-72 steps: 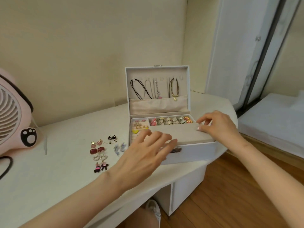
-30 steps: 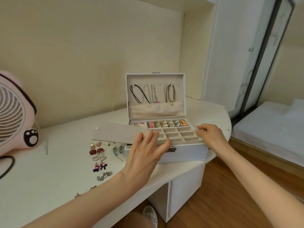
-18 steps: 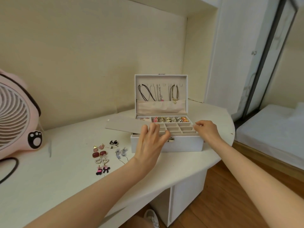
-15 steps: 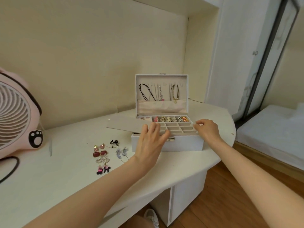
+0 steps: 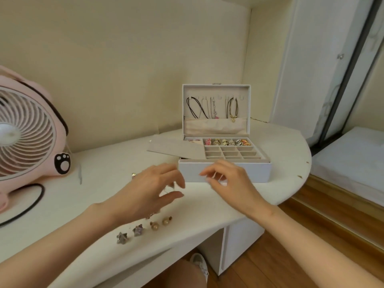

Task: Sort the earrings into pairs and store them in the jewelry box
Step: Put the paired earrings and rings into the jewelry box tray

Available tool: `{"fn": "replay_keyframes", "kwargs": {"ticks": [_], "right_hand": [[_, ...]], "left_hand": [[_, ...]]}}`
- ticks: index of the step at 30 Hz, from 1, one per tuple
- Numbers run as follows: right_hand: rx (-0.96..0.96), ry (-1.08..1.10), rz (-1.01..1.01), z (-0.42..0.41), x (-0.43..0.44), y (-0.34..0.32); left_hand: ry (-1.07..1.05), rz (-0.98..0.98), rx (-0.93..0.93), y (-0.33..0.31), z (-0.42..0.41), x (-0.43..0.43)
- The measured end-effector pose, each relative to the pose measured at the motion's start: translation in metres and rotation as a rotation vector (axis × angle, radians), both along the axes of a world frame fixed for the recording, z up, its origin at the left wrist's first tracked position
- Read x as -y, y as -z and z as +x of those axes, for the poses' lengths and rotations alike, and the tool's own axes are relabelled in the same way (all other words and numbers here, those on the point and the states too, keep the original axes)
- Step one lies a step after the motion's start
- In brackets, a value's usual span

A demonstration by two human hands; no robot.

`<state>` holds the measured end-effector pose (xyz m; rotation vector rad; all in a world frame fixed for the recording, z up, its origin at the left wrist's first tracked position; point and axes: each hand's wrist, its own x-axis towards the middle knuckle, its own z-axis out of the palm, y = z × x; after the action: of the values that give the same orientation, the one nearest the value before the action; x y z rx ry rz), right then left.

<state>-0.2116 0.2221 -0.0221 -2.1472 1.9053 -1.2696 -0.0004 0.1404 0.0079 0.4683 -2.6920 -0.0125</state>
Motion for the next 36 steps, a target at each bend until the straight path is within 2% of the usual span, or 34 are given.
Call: {"fn": "replay_keyframes", "kwargs": {"ticks": [4, 9, 14, 18, 23, 28, 36], "right_hand": [[0.038, -0.185, 0.232, 0.034, -0.002, 0.006], [0.067, -0.304, 0.323, 0.057, 0.000, 0.009], [-0.004, -0.294, 0.355, 0.066, 0.004, 0.012], [0.021, -0.293, 0.343, 0.068, 0.004, 0.014], [0.037, -0.302, 0.331, 0.064, 0.004, 0.013], [0.148, -0.275, 0.270, 0.046, 0.011, 0.002], [0.159, -0.176, 0.194, 0.005, 0.025, -0.018]], "left_hand": [[-0.070, 0.198, -0.044, -0.005, 0.040, 0.005], [-0.078, 0.314, 0.035, 0.001, 0.063, 0.005], [-0.092, 0.086, 0.157, 0.017, 0.055, -0.001], [-0.101, -0.082, 0.160, 0.028, 0.048, -0.001], [-0.122, -0.115, 0.169, 0.027, 0.044, 0.002], [-0.115, -0.100, 0.139, 0.014, 0.032, 0.008], [-0.063, -0.061, 0.068, -0.016, -0.016, 0.031]]}}
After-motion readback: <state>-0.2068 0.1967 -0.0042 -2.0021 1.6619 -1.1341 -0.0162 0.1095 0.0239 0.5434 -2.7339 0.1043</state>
